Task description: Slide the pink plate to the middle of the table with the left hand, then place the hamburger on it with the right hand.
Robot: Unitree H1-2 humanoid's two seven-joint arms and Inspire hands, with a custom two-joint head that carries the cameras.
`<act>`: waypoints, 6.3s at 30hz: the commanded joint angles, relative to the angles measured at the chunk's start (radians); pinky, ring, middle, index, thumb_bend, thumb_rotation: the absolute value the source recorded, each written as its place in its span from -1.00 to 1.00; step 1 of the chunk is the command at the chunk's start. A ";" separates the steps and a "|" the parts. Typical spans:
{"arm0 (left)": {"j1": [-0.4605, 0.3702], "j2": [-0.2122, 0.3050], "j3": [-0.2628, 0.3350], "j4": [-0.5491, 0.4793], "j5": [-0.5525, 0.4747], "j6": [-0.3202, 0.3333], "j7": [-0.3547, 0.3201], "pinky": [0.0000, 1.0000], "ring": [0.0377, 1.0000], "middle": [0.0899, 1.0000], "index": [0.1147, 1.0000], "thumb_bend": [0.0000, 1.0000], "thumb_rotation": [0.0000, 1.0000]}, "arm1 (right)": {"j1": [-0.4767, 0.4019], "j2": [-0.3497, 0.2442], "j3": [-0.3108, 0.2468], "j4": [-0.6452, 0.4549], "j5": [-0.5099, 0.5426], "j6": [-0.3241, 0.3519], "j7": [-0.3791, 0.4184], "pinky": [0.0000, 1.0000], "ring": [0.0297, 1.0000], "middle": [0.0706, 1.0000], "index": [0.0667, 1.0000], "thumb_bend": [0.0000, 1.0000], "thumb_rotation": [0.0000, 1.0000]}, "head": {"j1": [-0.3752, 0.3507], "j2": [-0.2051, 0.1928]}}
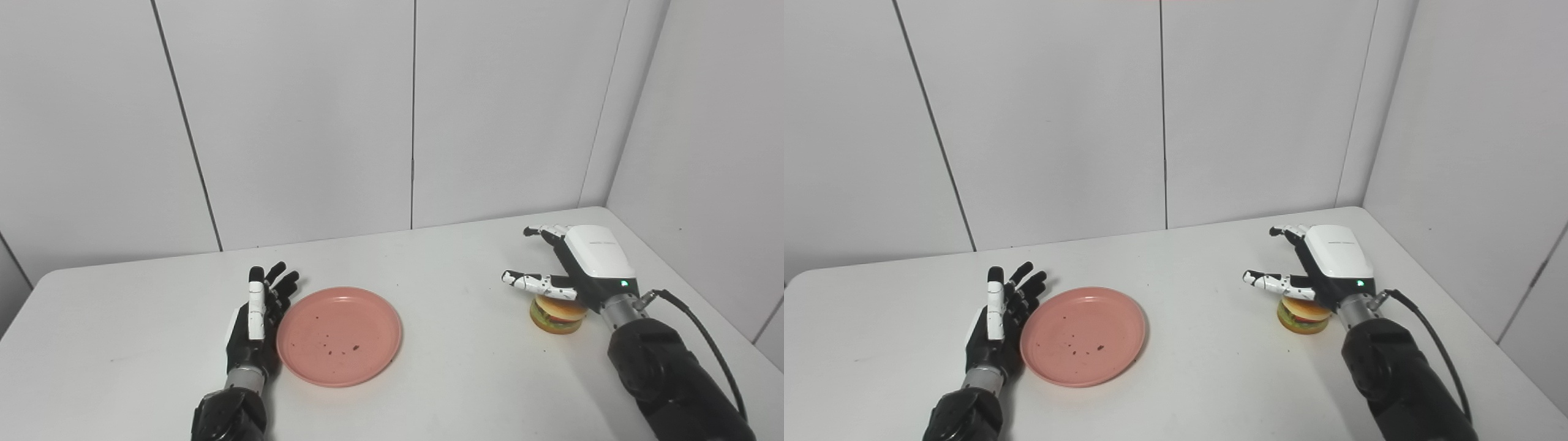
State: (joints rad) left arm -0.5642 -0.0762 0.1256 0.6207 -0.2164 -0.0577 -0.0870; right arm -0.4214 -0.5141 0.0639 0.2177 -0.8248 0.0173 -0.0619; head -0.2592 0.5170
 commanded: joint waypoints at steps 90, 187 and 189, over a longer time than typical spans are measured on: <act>-0.007 -0.012 -0.039 -0.077 0.009 0.069 0.021 1.00 0.76 0.58 0.48 0.95 0.92 | -0.061 -0.067 0.175 0.267 0.087 -0.095 -0.264 -0.21 -0.10 0.10 -0.24 0.27 0.30 | 0.041 0.024; -0.023 -0.100 -0.062 -0.007 0.078 -0.053 0.103 0.67 0.63 0.54 0.45 0.85 0.93 | -0.331 0.304 0.367 0.443 0.030 -0.371 -0.226 -0.39 -0.31 -0.05 -0.17 0.27 0.11 | 0.280 0.013; -0.024 -0.100 -0.061 -0.003 0.078 -0.059 0.101 0.67 0.62 0.53 0.46 0.84 0.92 | -0.330 0.305 0.373 0.449 0.029 -0.374 -0.232 -0.39 -0.31 -0.06 -0.17 0.27 0.10 | 0.280 0.013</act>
State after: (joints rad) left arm -0.5522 -0.1631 0.0675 0.6163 -0.1323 -0.1006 0.0180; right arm -0.6966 -0.2143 0.4422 0.6884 -0.8003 -0.3174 -0.2531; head 0.0199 0.5292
